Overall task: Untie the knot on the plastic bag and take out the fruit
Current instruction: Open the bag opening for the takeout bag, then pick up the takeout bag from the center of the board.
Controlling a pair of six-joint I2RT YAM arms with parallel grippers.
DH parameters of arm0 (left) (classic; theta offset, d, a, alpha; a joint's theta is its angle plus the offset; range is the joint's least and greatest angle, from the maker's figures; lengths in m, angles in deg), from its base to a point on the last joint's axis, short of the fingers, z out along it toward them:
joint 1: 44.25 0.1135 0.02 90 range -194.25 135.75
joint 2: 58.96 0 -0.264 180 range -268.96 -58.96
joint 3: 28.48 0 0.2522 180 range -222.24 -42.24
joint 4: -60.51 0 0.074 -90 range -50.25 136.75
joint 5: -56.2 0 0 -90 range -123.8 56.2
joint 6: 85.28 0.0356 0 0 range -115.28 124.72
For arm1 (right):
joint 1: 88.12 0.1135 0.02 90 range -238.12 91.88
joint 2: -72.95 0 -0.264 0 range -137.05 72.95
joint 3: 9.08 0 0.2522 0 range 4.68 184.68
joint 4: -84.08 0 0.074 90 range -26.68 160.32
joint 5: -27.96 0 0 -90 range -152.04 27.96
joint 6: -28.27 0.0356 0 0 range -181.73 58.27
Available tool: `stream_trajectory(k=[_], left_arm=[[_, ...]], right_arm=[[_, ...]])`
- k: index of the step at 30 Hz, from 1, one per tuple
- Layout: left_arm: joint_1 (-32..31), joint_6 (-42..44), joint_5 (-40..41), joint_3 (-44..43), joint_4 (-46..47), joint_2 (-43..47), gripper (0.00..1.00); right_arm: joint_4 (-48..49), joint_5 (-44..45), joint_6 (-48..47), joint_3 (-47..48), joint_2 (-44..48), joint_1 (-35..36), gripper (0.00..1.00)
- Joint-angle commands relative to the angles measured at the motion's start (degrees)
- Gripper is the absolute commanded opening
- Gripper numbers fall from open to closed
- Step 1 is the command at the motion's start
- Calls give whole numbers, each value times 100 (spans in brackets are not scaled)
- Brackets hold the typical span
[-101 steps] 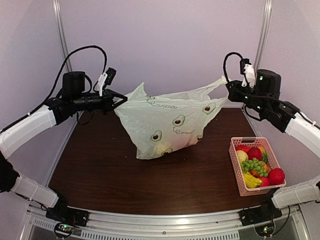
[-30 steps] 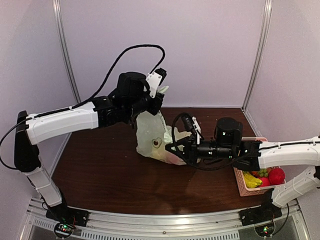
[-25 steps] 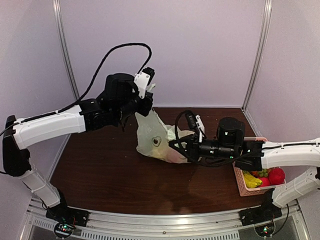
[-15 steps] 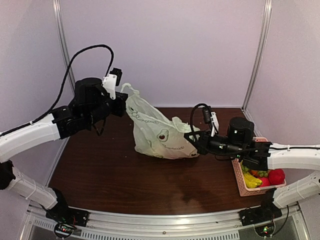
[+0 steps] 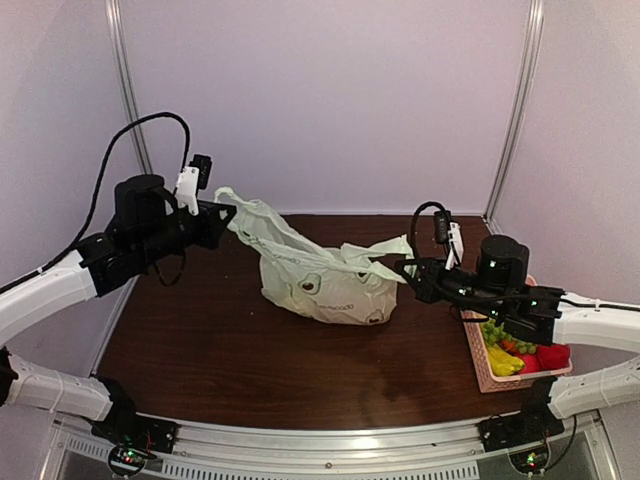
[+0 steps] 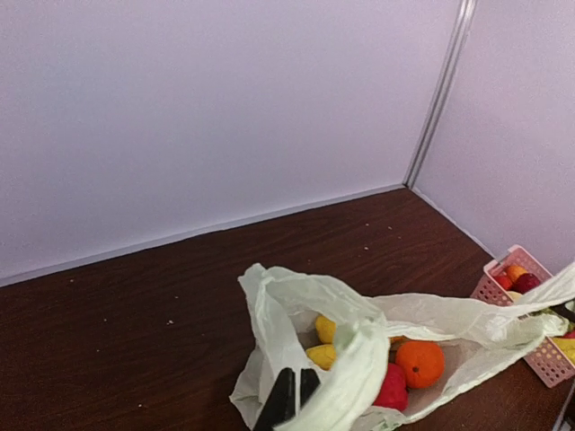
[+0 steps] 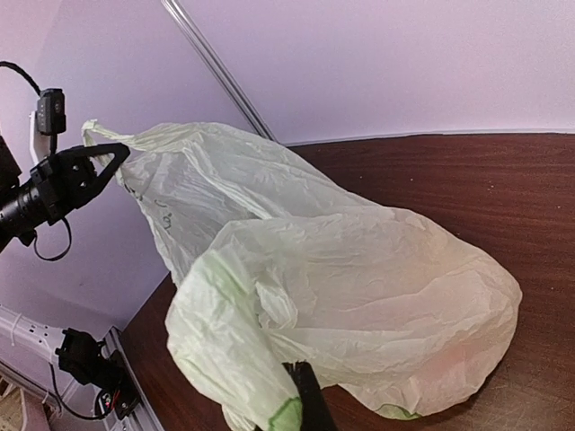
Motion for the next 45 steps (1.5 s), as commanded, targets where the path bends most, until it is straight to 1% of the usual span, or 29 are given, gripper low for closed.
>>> stream_trajectory(k=[1, 5, 6, 8, 12, 14, 16, 19, 21, 22, 24, 25, 28, 32, 35, 38, 41, 45], left_arm=[[43, 353, -1721, 211, 436, 172, 2], [43, 537, -2724, 350, 384, 294, 0], [43, 551, -2911, 400, 384, 348, 0], [43, 541, -3032, 531, 185, 495, 0], [43, 388, -2773, 892, 88, 876, 3], [43, 276, -2554, 1065, -9, 1027, 6], [43, 141, -2339, 1154, -166, 1141, 6], [43, -131, -1924, 1208, -503, 1278, 10], [43, -347, -1402, 1161, -865, 1342, 17], [43, -438, -1223, 1126, -985, 1379, 23], [43, -505, -1124, 1087, -1040, 1490, 36], [43, -503, -1142, 1059, -1032, 1539, 41], [43, -367, -1165, 736, -1180, 1566, 47], [43, -63, -1203, 144, -1501, 1300, 59], [43, 284, -1623, -285, -1680, 1018, 66], [43, 667, -2095, -546, -1788, 856, 71], [43, 1015, -2306, -794, -1947, 745, 72], [38, 1392, -2392, -1232, -2305, 513, 72]], right_arm=[[-503, 503, 121, -23, 169, -226, 0], [-703, 510, 114, 135, 190, -587, 0], [-706, 449, 108, 173, 198, -676, 0], [-657, 309, 51, 221, 199, -769, 0], [-377, -143, -110, 181, 183, -781, 0], [-210, -605, -223, 139, 145, -781, 0], [-77, -1178, -342, 136, 80, -770, 0], [-25, -1549, -494, 123, 111, -710, 0], [-94, -1665, -625, 139, 153, -648, 0], [-136, -1693, -694, 159, 162, -612, 0], [-234, -1736, -805, 205, 144, -554, 0], [-284, -1756, -848, 229, 112, -530, 0], [-296, -1749, -881, 251, 7, -485, 0], [-170, -1750, -848, 237, -165, -414, 0], [-106, -1715, -834, 246, -245, -375, 0], [-106, -1690, -834, 266, -282, -358, 0], [-178, -1689, -867, 313, -293, -349, 0], [-216, -1688, -898, 324, -269, -351, 0]])
